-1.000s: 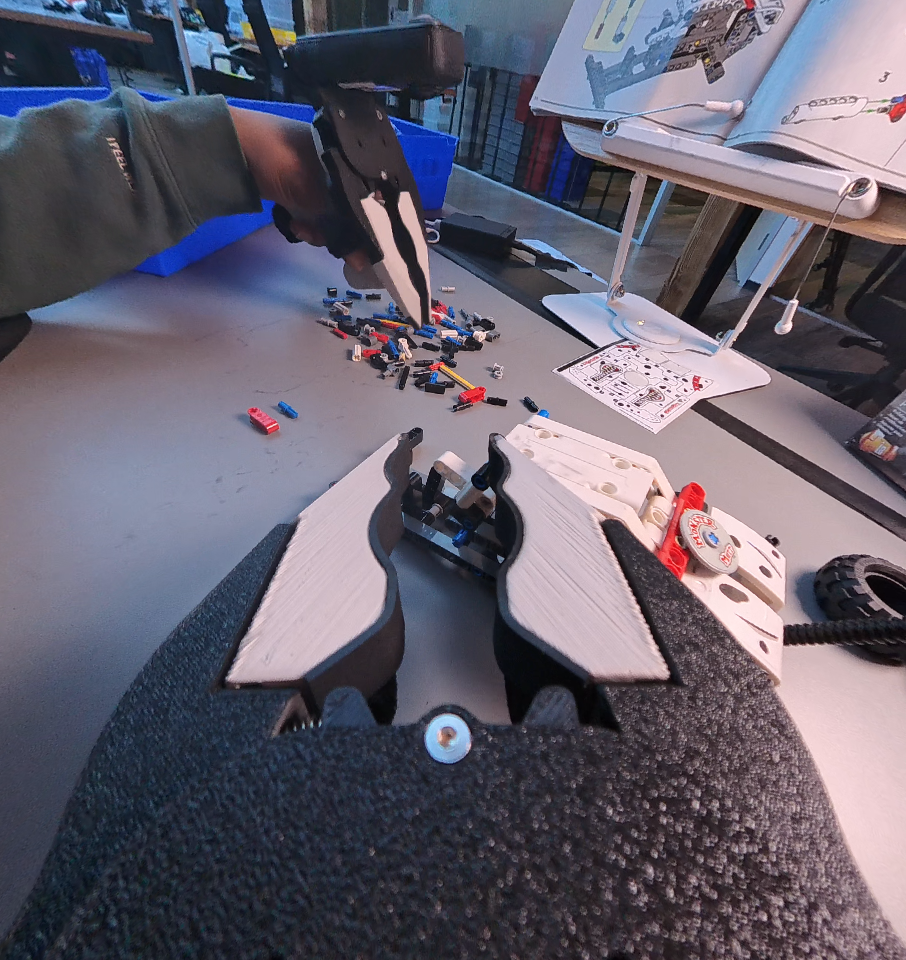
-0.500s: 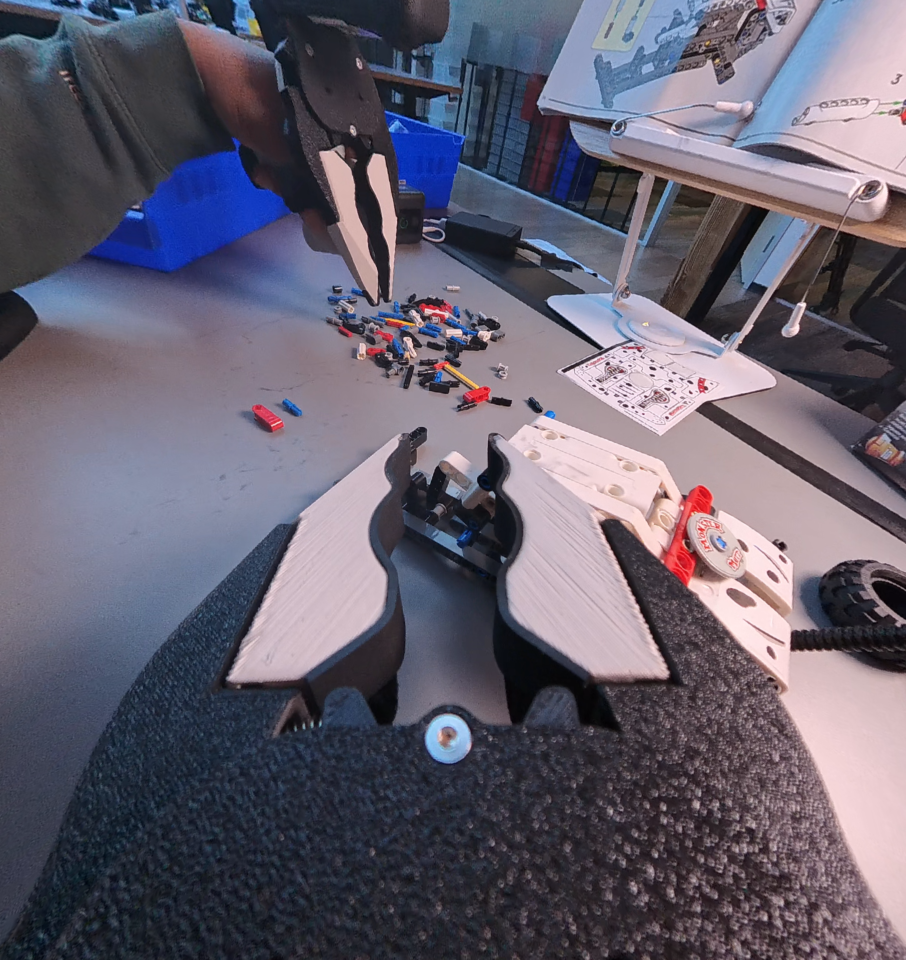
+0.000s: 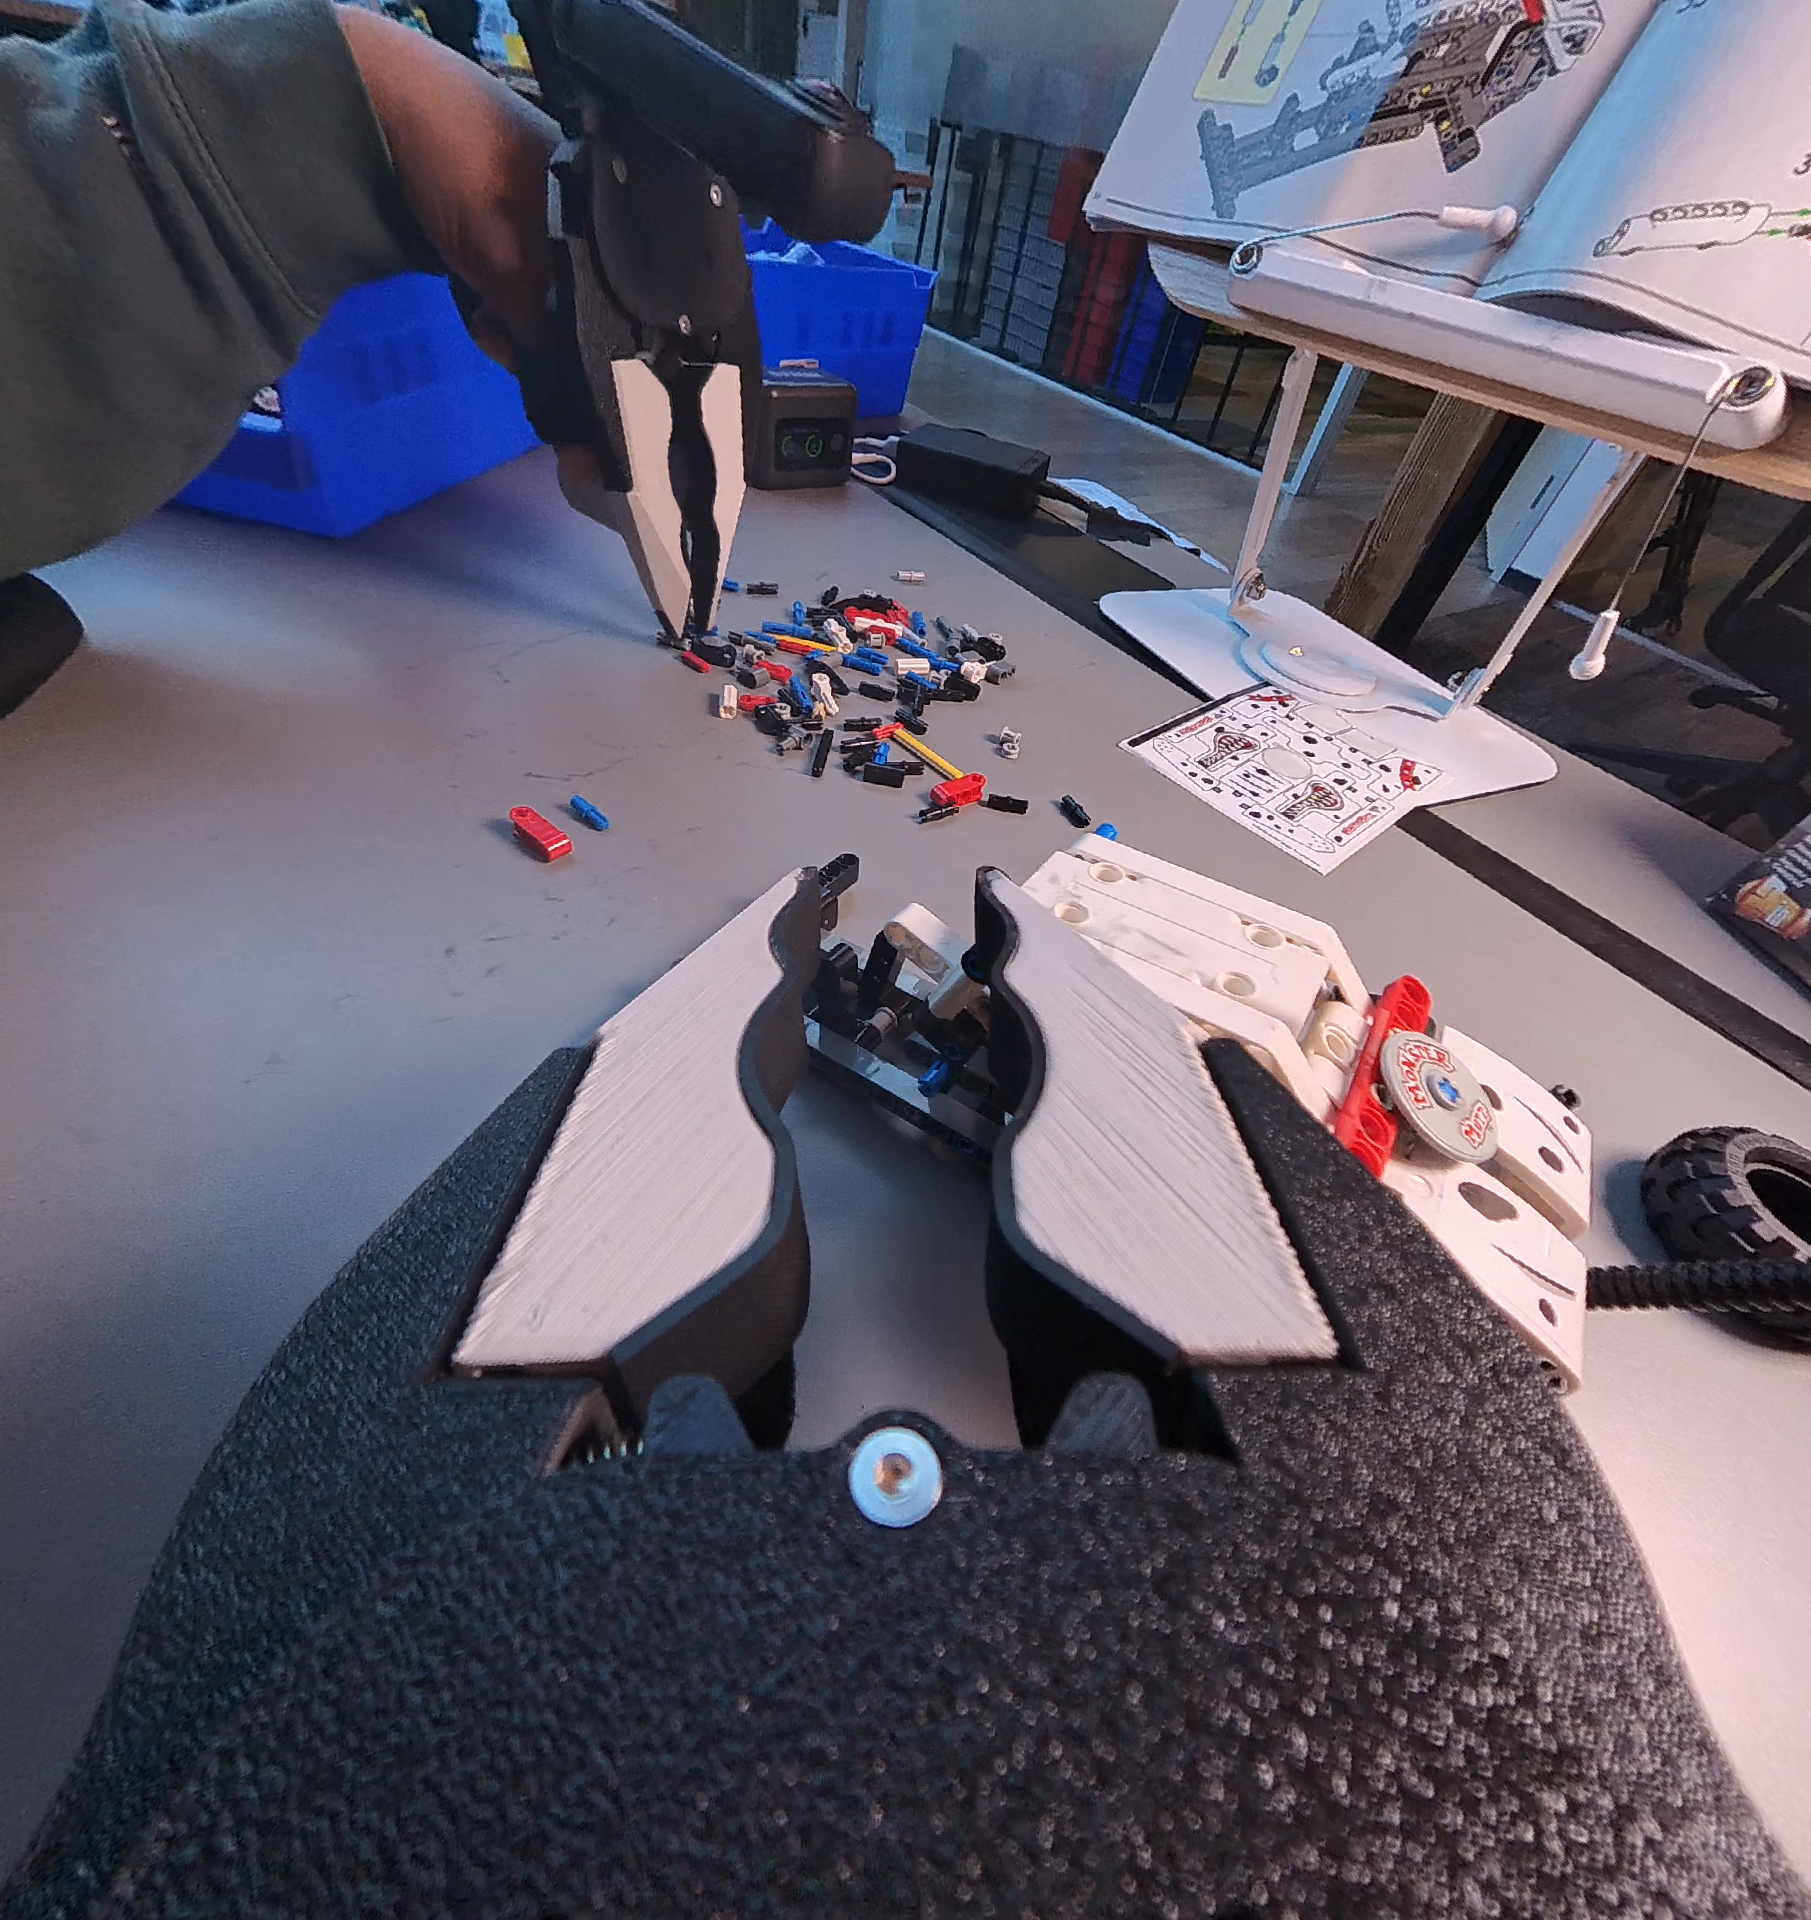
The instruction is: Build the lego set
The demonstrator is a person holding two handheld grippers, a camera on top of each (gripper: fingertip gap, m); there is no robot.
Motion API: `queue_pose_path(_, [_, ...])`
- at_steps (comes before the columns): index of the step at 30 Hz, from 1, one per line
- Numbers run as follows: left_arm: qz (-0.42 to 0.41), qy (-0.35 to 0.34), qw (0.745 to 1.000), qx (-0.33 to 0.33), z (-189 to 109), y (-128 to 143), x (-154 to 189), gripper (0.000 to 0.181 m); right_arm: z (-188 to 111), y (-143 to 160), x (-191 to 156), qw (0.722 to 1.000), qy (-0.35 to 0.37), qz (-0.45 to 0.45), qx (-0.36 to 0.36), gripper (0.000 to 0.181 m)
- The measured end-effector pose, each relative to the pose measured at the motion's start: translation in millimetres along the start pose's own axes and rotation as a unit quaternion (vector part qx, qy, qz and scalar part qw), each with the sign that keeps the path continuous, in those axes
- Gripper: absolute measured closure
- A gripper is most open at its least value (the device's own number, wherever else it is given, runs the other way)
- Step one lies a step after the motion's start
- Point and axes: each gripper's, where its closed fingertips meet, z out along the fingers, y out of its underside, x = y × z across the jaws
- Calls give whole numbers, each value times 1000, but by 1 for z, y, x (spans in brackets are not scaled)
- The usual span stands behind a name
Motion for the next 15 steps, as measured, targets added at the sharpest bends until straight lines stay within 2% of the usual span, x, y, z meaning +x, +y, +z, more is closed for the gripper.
queue_pose_path(6, [6,-15,1000,-12,4,2,-5,171,0,0,1,1000,2,0,-1,152])
queue_pose_path(8, [4,-34,999,8,-1,-4,-12,181,0,1,1,1000,1,-1,-2,152])
queue_pose_path(15, [6,-70,996,49,-10,-19,-24,170,0,1,0,1000,1,-1,-2,152])
